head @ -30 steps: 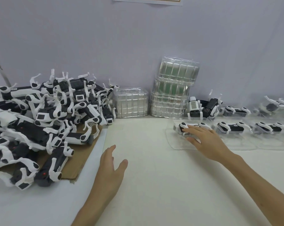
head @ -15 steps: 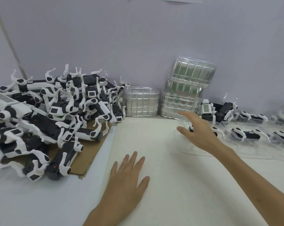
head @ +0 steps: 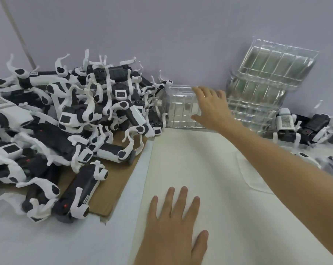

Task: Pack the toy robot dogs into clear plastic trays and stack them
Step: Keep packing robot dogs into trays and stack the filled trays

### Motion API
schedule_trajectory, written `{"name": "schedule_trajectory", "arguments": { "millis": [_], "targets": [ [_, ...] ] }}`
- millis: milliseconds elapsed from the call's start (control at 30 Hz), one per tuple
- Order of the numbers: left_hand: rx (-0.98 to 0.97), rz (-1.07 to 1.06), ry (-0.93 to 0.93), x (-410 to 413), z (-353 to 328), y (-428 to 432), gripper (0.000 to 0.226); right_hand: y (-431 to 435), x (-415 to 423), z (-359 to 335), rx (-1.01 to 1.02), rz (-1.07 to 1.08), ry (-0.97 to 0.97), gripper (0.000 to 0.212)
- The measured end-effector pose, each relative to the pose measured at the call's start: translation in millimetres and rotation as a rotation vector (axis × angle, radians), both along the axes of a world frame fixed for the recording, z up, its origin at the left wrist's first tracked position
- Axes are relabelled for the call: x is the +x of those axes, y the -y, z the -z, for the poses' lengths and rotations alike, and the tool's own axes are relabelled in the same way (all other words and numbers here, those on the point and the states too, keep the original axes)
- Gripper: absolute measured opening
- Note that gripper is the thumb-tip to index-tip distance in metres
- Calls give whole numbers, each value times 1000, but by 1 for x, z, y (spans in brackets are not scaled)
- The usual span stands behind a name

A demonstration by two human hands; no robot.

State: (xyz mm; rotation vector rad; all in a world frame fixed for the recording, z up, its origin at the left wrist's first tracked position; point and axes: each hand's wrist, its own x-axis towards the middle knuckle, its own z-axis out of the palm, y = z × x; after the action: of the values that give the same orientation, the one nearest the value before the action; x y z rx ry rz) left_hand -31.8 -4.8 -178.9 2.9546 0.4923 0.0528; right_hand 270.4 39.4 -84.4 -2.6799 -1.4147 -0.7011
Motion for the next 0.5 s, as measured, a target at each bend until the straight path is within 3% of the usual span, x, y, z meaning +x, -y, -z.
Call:
{"name": "schedule_trajectory", "arguments": {
  "millis": [67,133,300,500],
  "targets": [
    [-5,-12,-27,4,-1,-1,62,-14,10,1,-20,1,3,83],
    [-24,-18,-40,6,0,-2,64,-26,21,0,-30,-11,-18,62],
    [-41,-14,-40,9,4,-5,65,-38,39,-16,-54,-65,-260,33],
    [-60,-19,-13,7,3,-6,64,-28,35,-35,110,-93,-137,22]
  ]
}}
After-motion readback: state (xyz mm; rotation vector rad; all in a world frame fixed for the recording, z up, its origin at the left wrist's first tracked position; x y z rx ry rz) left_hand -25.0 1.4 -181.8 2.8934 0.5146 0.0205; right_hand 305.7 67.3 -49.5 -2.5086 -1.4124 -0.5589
